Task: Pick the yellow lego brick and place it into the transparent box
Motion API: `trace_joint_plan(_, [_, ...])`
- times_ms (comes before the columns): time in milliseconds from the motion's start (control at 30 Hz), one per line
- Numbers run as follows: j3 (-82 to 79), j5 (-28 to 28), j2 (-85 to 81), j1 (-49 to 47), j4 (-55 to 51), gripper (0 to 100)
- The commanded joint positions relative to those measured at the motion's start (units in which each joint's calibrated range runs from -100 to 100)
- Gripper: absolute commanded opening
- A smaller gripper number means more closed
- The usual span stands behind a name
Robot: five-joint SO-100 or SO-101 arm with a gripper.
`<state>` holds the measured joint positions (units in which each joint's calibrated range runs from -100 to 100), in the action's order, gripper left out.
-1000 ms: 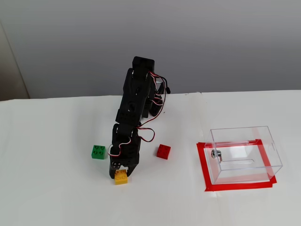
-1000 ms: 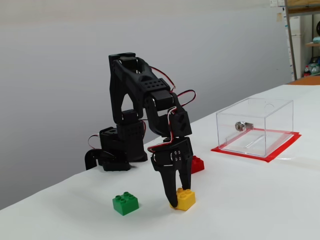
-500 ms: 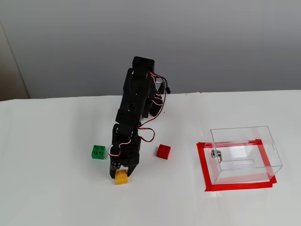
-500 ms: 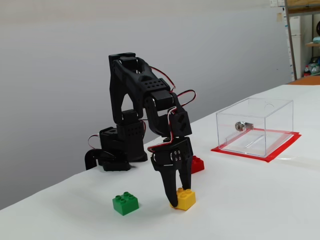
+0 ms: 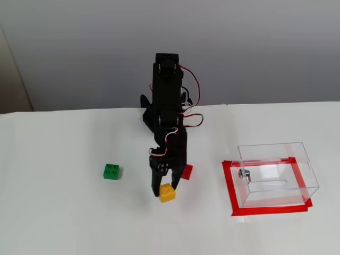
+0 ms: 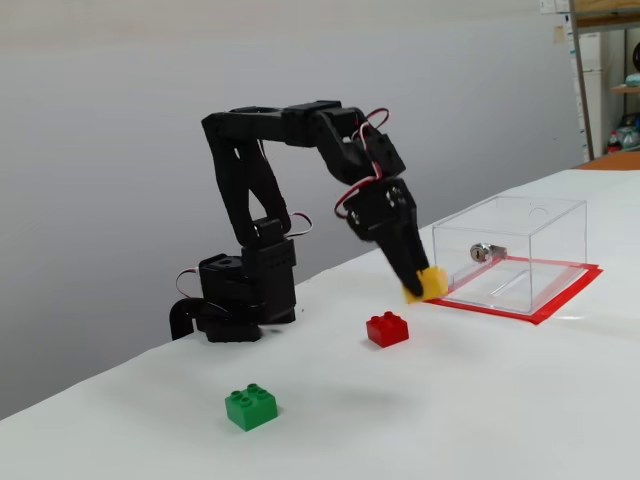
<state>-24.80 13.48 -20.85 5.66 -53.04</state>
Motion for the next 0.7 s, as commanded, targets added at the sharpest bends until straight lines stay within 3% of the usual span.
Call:
trace_joint_plan(0, [1.9, -0.2, -8.7, -9.5, 0.0, 5])
trace_joint_plan(367, [7.7, -0.2, -13.1, -38.3, 0.6, 5])
trace_joint_plan(667, [16.0, -0.2, -2.8, -55.3, 0.6, 5])
